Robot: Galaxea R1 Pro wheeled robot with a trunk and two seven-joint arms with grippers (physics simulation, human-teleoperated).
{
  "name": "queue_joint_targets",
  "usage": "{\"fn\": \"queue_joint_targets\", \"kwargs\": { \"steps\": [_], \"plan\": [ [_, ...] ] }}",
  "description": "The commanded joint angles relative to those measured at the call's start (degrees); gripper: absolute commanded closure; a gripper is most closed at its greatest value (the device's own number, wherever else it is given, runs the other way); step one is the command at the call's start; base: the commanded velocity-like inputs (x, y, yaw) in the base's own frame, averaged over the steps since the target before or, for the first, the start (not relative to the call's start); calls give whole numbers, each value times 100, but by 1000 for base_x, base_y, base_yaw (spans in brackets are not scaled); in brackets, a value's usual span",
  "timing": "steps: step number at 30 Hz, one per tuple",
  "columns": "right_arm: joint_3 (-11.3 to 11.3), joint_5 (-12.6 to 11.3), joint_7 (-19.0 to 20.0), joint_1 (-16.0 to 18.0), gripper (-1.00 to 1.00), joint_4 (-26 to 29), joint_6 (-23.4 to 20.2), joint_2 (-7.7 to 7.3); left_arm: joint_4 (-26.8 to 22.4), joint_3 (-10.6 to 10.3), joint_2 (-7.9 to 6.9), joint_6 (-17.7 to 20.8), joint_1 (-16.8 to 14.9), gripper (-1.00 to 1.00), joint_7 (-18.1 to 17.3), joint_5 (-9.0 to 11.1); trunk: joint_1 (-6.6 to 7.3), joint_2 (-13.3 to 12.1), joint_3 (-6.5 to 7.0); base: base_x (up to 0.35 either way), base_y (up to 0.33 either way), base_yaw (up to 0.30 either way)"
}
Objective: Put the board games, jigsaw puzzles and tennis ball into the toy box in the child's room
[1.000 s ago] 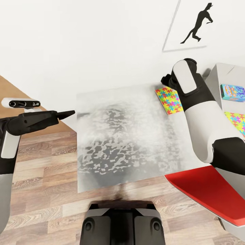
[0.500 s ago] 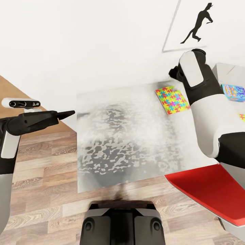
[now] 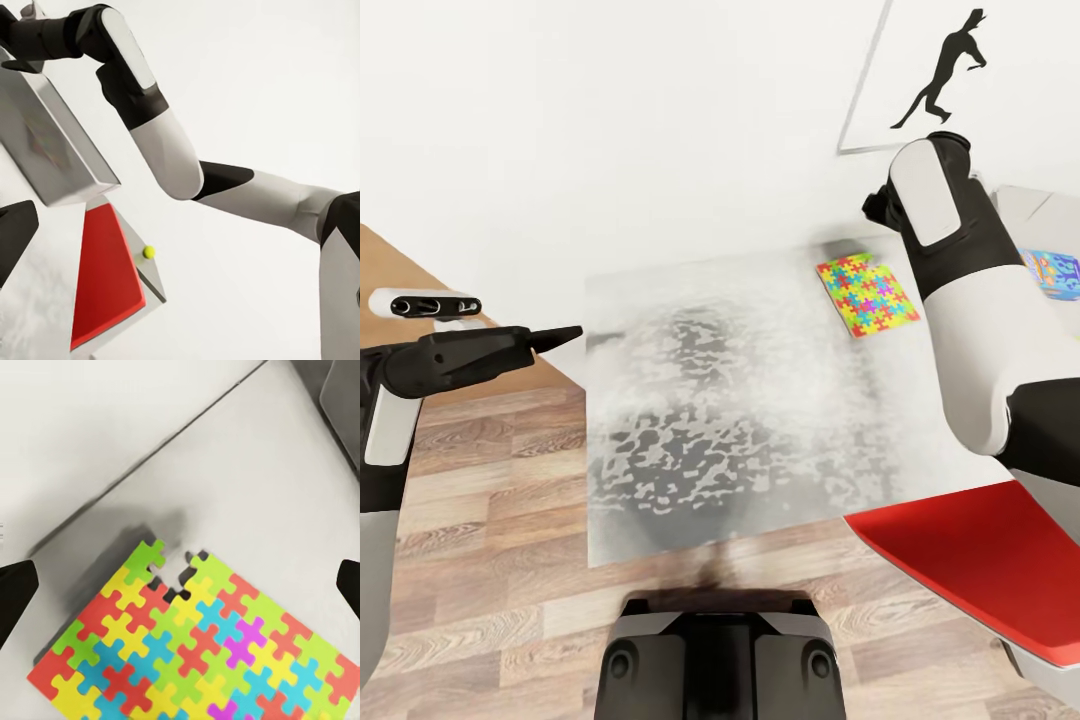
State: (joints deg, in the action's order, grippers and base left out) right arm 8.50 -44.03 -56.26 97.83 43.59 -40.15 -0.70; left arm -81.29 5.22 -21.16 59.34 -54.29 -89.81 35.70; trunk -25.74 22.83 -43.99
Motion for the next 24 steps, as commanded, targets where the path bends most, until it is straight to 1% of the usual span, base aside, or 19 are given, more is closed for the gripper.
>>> {"fn": "queue_joint_targets", "kwargs": {
  "steps": [1,5,12,19,24],
  "plan": [
    [29,-38,-40,6,-100,-22,-32,0,-1,-3,-2,61,-3,-100,-19,-1,-4,9,-7,98,0,0],
    [29,-37,-36,7,-100,-56,-30,10,-1,-6,-2,61,-3,-100,-19,-1,-4,9,-7,102,0,0],
    [29,-36,-34,8,-100,-76,-30,-3,-4,18,-8,61,-3,-100,-19,5,-4,9,-19,31,0,0],
    [29,-36,-34,8,-100,-79,-36,-13,-2,-1,-3,61,-3,-100,-19,0,-4,9,-73,108,0,0],
    [29,-31,-34,8,-100,-79,-37,-18,-5,-7,-5,61,-3,-100,-19,-1,-4,9,-118,39,0,0]
  ]
}}
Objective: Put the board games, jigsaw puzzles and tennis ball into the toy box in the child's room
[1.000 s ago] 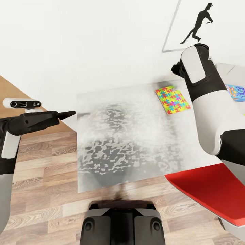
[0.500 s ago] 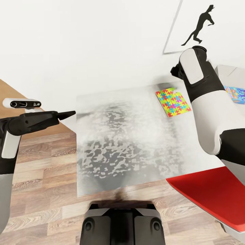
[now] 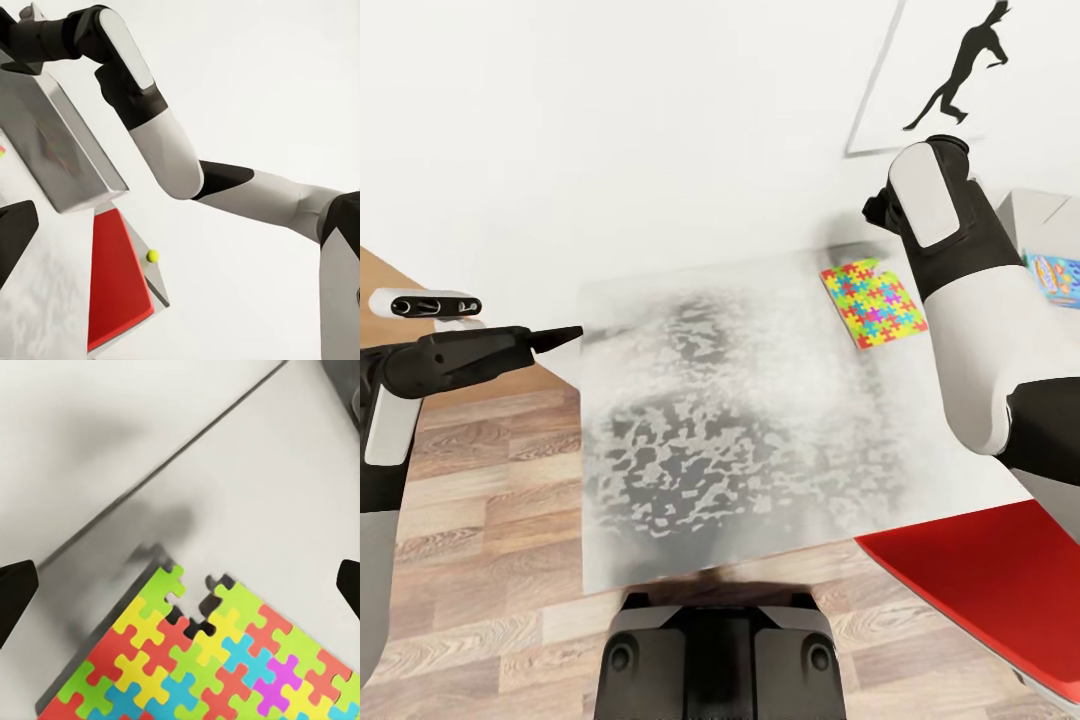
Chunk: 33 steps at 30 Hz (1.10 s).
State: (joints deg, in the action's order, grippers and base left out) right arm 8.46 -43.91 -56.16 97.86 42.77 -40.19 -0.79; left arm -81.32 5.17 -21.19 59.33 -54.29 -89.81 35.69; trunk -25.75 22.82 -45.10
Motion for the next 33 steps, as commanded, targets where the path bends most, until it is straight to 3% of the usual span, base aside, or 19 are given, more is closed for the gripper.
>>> {"fn": "queue_joint_targets", "kwargs": {
  "steps": [1,33],
  "plan": [
    [32,-44,-44,5,-100,3,-32,-10,-1,-3,-1,61,-3,-100,-19,0,-3,9,-16,16,0,0],
    [42,-47,-31,5,-100,3,-41,-30,0,-12,10,61,-3,-100,-19,0,-3,9,-154,2,0,0]
  ]
}}
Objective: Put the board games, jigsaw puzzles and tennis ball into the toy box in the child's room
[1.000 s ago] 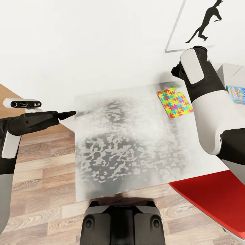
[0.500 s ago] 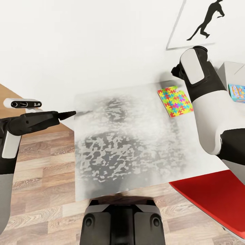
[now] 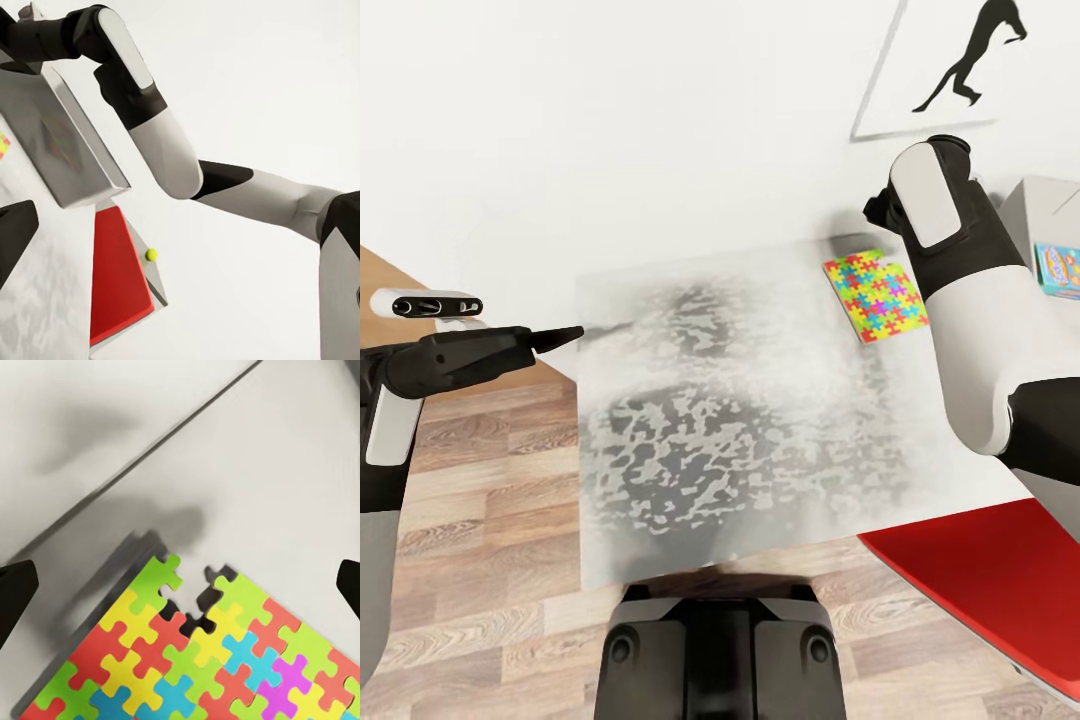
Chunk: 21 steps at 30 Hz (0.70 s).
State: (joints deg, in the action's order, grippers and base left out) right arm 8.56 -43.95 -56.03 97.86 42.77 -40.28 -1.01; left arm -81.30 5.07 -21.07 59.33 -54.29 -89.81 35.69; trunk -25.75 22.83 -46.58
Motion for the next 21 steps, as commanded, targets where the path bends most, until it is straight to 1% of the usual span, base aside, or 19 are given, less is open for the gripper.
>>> {"fn": "queue_joint_targets", "kwargs": {
  "steps": [1,21],
  "plan": [
    [33,-43,-43,5,-100,3,-32,-9,-3,-3,-2,61,-3,-100,-19,0,-3,9,-11,0,0,0],
    [24,-47,-40,5,-100,-2,-32,-13,-1,-5,6,54,-3,-100,-19,0,-3,9,-30,0,0,0]
  ]
}}
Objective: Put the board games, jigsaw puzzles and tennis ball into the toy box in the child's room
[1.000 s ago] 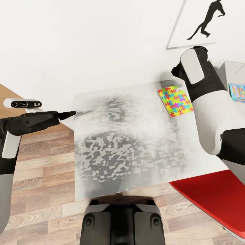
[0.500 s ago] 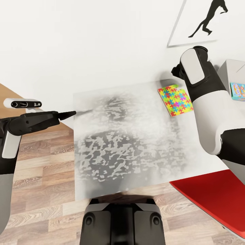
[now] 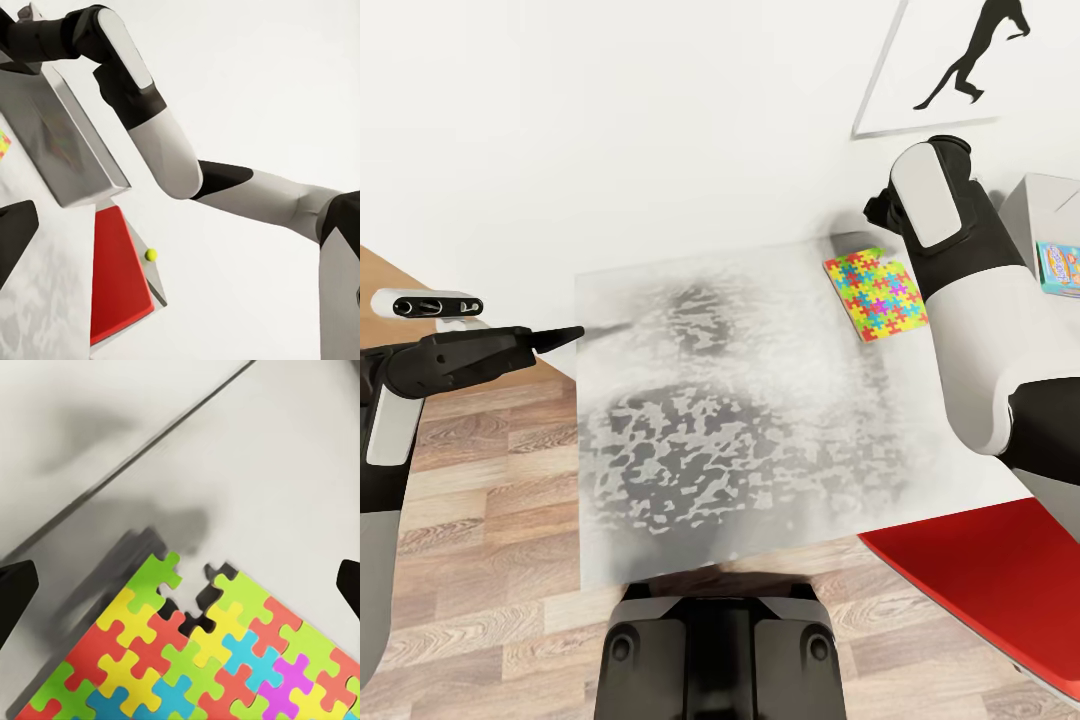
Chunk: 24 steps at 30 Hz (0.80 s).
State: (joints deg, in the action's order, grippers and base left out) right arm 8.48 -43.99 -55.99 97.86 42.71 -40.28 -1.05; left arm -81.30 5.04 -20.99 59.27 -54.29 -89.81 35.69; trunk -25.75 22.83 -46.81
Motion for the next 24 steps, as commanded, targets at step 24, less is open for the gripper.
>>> {"fn": "queue_joint_targets", "kwargs": {
  "steps": [24],
  "plan": [
    [31,-42,-37,5,-100,-114,-32,-9,-3,-3,-1,59,-3,-100,-19,-9,-3,9,-50,0,0,0]
  ]
}}
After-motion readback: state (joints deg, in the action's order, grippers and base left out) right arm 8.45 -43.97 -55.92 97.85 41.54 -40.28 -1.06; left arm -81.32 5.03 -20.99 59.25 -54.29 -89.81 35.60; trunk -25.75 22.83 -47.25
